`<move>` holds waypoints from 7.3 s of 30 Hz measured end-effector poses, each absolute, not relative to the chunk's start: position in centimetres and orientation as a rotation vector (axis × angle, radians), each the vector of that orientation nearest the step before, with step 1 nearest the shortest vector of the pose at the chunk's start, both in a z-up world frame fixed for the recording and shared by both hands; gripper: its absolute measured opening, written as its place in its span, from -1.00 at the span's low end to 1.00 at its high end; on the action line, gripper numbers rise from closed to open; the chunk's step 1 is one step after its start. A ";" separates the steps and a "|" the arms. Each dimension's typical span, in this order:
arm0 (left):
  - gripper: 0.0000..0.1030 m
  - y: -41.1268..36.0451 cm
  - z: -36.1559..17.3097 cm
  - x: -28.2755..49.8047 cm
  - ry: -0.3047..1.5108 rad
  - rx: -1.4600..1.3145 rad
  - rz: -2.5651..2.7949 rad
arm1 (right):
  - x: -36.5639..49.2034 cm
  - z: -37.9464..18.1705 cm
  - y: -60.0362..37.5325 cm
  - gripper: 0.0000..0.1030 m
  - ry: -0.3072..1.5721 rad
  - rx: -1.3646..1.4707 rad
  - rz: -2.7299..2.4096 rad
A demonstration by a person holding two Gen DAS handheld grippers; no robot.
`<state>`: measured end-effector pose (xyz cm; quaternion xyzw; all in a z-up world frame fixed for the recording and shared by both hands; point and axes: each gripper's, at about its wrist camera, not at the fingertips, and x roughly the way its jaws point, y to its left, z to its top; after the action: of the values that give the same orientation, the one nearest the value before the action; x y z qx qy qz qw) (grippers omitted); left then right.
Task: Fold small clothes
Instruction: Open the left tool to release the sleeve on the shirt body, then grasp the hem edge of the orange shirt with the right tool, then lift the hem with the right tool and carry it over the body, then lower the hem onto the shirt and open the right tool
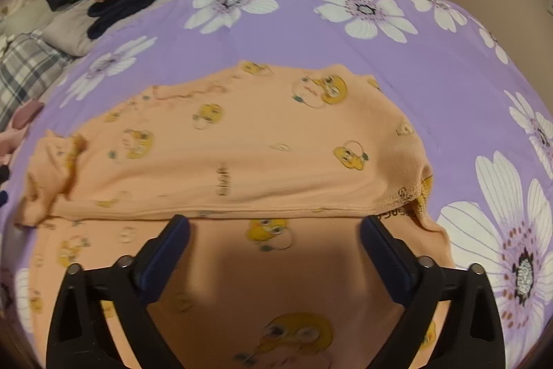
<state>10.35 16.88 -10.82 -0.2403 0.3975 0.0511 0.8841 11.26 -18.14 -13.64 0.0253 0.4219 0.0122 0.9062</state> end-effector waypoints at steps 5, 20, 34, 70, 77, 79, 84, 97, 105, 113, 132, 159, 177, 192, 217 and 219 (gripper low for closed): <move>-0.02 18.9 -11.0 10.1 0.831 -0.555 0.136 | 10.2 -9.5 -13.9 0.70 0.799 -0.024 0.199; -0.37 22.4 -11.3 8.9 0.862 -0.598 0.202 | 13.2 -11.7 3.3 -0.02 0.870 -0.440 0.556; -0.37 22.6 -11.0 8.9 0.850 -0.607 0.160 | 15.2 -9.5 2.2 -0.89 0.828 -0.346 0.506; -0.37 17.9 -10.8 10.9 0.791 -0.579 -0.057 | 16.4 1.7 -10.0 -0.89 0.588 -0.003 0.354; -0.36 17.1 -10.6 11.1 0.783 -0.566 -0.093 | 16.9 1.3 -11.2 -0.89 0.603 0.020 0.321; -0.36 17.0 -10.6 11.1 0.781 -0.564 -0.099 | 16.9 1.3 -11.6 -0.89 0.604 0.031 0.312; -0.36 16.7 -10.5 11.0 0.769 -0.565 -0.122 | 16.9 1.3 -12.5 -0.89 0.600 0.043 0.300; -0.36 15.6 -10.3 11.3 0.759 -0.547 -0.161 | 17.3 0.3 -14.3 -0.89 0.628 0.063 0.260; -0.36 15.1 -10.4 11.3 0.759 -0.536 -0.175 | 17.5 -0.8 -15.0 -0.89 0.661 0.073 0.245; -0.36 14.4 -10.6 11.3 0.766 -0.522 -0.192 | 17.7 -1.6 -15.8 -0.89 0.679 0.076 0.223; -0.36 14.0 -11.0 11.6 0.785 -0.517 -0.201 | 18.3 -7.0 -18.1 -0.89 0.822 0.083 0.133; -0.33 13.7 -11.0 11.4 0.791 -0.511 -0.208 | 18.4 -13.7 -20.2 -0.89 0.994 0.116 0.056; -0.33 13.4 -11.3 11.5 0.805 -0.500 -0.207 | 18.3 -14.1 -20.8 -0.89 0.984 0.169 0.081; -0.33 13.5 -11.2 11.5 0.806 -0.499 -0.206 | 17.9 -12.7 -21.1 -0.88 0.973 0.154 0.035; -0.32 12.4 -11.8 11.8 0.842 -0.465 -0.227 | 14.7 -12.1 -29.5 0.02 0.930 0.492 -0.110; -0.32 12.1 -11.8 11.9 0.847 -0.469 -0.248 | 14.6 -12.3 -29.1 0.02 0.957 0.453 -0.120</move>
<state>11.85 12.06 -11.77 -0.2249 0.4061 -0.1191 0.8777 14.58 -29.08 -12.25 0.2159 0.4560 -0.0573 0.8615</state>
